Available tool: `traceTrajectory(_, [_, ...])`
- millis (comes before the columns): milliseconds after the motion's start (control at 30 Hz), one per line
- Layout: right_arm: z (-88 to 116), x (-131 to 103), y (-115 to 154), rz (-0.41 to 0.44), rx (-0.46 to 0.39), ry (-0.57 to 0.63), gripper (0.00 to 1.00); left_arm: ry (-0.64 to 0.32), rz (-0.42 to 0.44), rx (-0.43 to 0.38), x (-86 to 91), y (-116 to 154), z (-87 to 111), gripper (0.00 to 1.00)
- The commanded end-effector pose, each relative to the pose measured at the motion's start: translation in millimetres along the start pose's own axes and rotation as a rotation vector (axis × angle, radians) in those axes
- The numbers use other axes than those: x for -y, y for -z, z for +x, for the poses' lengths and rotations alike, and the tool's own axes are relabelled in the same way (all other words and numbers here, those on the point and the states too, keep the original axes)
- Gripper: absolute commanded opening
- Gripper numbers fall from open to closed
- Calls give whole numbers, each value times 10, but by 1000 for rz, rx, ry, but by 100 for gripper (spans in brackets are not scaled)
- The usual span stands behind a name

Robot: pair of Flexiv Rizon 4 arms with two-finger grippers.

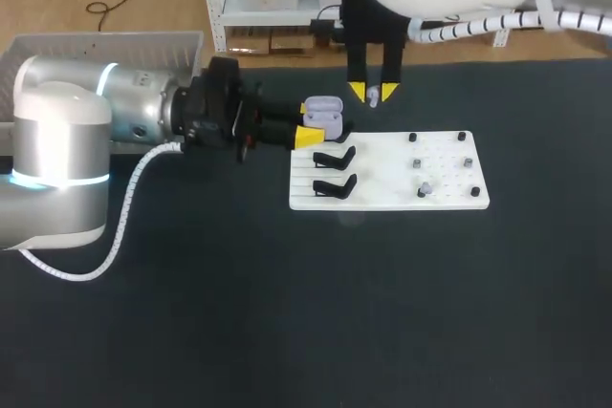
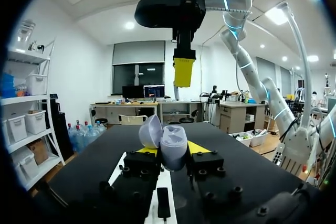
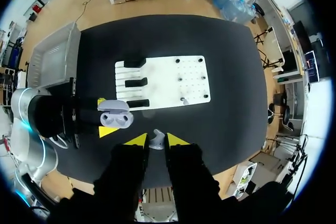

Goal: Pick up each earbud case from the left stands, insert the matching earbuds, close the lid, and place the case in the box.

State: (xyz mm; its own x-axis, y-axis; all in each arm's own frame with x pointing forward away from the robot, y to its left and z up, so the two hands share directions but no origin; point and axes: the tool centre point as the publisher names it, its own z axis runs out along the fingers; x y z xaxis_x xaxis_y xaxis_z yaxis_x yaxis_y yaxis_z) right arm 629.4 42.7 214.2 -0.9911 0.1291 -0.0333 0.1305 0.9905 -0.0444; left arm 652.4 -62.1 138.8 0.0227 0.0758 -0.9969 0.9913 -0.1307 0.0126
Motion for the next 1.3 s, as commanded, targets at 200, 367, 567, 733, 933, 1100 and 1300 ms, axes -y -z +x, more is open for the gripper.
traceTrajectory(200, [-27,-184,38,94,-48,-93,0,-22,14,-6,14,-102,-23,0])
traceTrajectory(367, [-25,-169,-17,104,-50,-181,0,-19,24,-6,35,-134,-13,0])
traceTrajectory(567, [14,-191,-27,100,-40,-250,0,-12,28,-7,45,-148,3,0])
traceTrajectory(733, [14,-191,-27,100,-40,-250,0,-12,28,-7,45,-148,3,0])
traceTrajectory(933, [14,-191,-27,100,-40,-250,0,-12,28,-7,45,-148,3,0])
traceTrajectory(1100, [9,-211,-22,138,-24,-252,0,-12,28,-7,45,-148,3,0])
traceTrajectory(1300, [6,-260,-12,199,8,-299,0,-12,28,-7,45,-148,3,0])
